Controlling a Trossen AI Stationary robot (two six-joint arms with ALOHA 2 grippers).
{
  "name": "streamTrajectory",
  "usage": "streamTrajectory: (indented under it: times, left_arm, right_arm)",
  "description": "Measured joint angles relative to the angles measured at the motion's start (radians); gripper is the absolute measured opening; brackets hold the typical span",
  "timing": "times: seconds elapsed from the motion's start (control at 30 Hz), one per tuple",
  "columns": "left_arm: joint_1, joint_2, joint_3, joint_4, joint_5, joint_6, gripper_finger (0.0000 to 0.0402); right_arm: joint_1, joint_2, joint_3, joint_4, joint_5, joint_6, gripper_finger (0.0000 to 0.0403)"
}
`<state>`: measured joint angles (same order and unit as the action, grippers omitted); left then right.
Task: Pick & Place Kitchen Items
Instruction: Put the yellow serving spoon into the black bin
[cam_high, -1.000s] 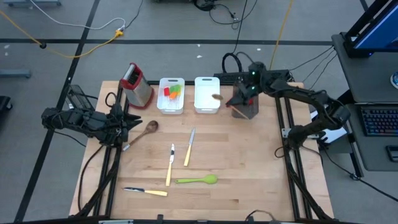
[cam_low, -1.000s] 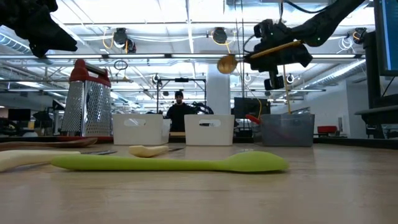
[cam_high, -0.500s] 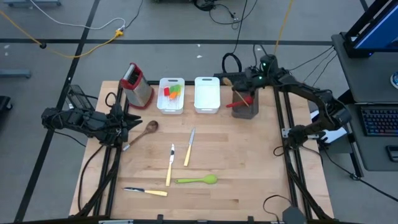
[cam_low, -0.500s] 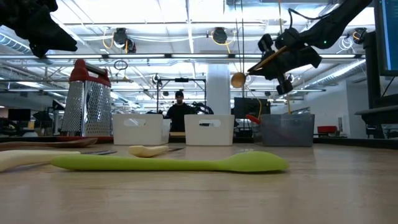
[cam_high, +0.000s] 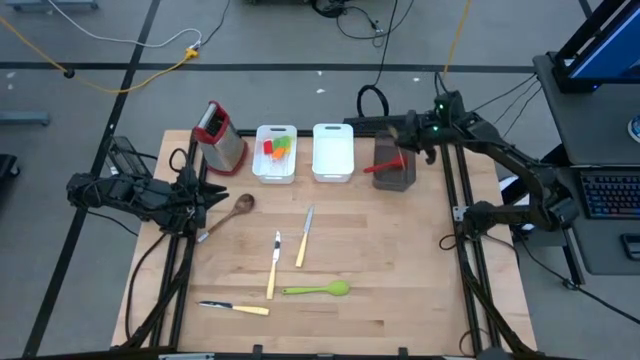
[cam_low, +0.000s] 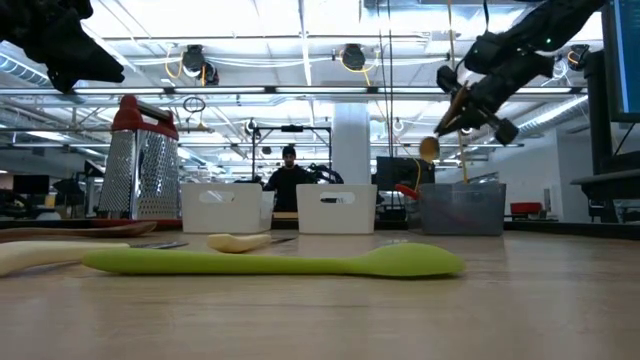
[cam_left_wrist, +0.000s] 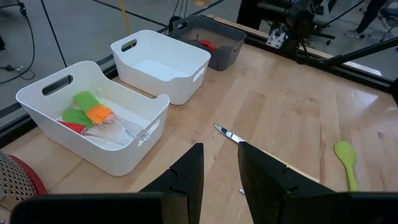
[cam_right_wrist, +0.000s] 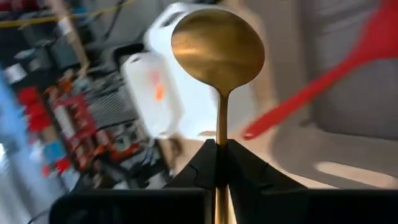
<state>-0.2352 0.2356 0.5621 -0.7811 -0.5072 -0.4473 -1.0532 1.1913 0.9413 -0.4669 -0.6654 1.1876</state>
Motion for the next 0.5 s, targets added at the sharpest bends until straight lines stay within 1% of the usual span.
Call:
streamTrajectory:
  times: [0.1,0.2,0.37,0.5]
  left_arm:
    - [0.0,0.0,0.0,0.0,0.0,0.0,0.0102]
    - [0.0,0.0,0.0,0.0,0.0,-0.001,0.0102]
    - [0.0,0.0,0.0,0.0,0.0,-0.002,0.0102]
    - [0.0,0.0,0.0,0.0,0.0,-0.002,0.0102]
  right_arm:
    - [0.0,0.001,0.0,-0.055,0.023,0.019,0.0011]
    - [0.0,0.017,0.0,-0.063,0.036,0.047,0.0011]
    - [0.0,0.065,0.0,-0.069,0.037,0.074,0.0011]
    - [0.0,0.121,0.0,-0.082,0.036,0.064,0.0011]
